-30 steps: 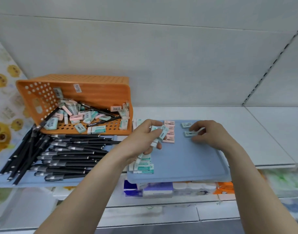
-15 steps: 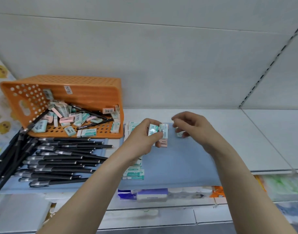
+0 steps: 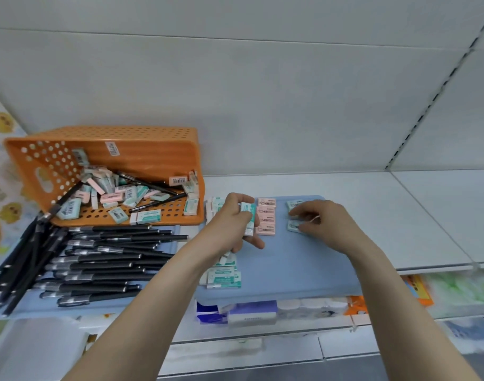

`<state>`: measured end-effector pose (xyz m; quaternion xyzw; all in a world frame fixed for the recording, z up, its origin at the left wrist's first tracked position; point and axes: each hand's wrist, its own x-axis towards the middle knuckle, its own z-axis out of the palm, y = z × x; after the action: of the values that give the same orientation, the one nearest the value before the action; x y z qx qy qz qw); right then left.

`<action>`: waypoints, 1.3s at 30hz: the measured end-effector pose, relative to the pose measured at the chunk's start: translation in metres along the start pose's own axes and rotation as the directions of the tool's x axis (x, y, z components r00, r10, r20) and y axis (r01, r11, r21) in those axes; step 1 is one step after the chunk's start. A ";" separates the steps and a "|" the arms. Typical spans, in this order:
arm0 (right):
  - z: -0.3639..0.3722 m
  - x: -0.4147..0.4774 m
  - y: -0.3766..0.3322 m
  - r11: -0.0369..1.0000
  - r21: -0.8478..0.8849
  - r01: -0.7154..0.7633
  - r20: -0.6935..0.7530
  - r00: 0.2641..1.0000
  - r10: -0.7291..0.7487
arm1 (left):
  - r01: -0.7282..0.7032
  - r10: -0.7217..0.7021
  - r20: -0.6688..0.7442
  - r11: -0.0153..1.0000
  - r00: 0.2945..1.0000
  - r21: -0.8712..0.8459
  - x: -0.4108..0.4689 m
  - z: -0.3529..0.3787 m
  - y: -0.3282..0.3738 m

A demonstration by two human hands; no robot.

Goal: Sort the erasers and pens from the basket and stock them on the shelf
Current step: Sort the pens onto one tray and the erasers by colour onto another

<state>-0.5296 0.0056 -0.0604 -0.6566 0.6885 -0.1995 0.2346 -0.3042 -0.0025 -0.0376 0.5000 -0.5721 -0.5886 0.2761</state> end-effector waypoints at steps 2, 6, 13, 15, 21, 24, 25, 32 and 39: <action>0.002 -0.001 -0.001 0.998 -0.055 -0.017 -0.030 0.999 0.015 | -0.026 0.026 0.025 1.000 0.999 -0.005 -0.004 -0.002 -0.002; 0.006 -0.002 0.001 0.982 -0.185 -0.045 -0.098 0.995 0.027 | -0.059 0.062 0.034 0.995 0.997 -0.077 -0.009 -0.005 -0.004; 0.010 -0.008 -0.019 1.000 0.008 -0.005 -0.213 0.977 0.007 | -0.109 0.109 0.003 0.990 0.994 -0.088 -0.021 -0.009 -0.001; 0.011 -0.016 -0.044 0.906 0.423 0.036 -0.110 0.994 0.012 | -0.119 0.121 0.021 0.990 0.992 -0.082 -0.022 -0.010 -0.001; 0.018 -0.018 -0.072 0.676 0.737 0.015 0.045 0.996 -0.071 | -0.188 0.190 -0.017 0.980 0.982 0.072 -0.030 -0.018 0.002; 0.020 -0.022 -0.075 0.645 0.765 0.002 0.017 1.000 -0.023 | -0.219 0.269 -0.218 0.949 0.938 0.229 -0.038 -0.039 -0.004; 0.022 -0.024 -0.076 0.644 0.765 -0.005 0.026 0.999 -0.022 | -0.221 0.292 -0.279 0.940 0.915 0.260 -0.043 -0.049 -0.009; 0.053 -0.030 -0.094 0.738 0.667 -0.107 0.212 0.976 -0.051 | -0.153 0.159 -0.424 0.987 0.892 0.048 -0.055 -0.090 -0.040; 0.070 -0.026 -0.105 0.985 0.097 0.143 0.065 0.987 -0.150 | -0.222 0.060 -0.359 0.874 0.932 -0.431 -0.052 -0.088 -0.032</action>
<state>-0.4028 0.0282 -0.0540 -0.7007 0.6196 -0.2237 0.2739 -0.1985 0.0156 -0.0399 0.4679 -0.3945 -0.5928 0.5235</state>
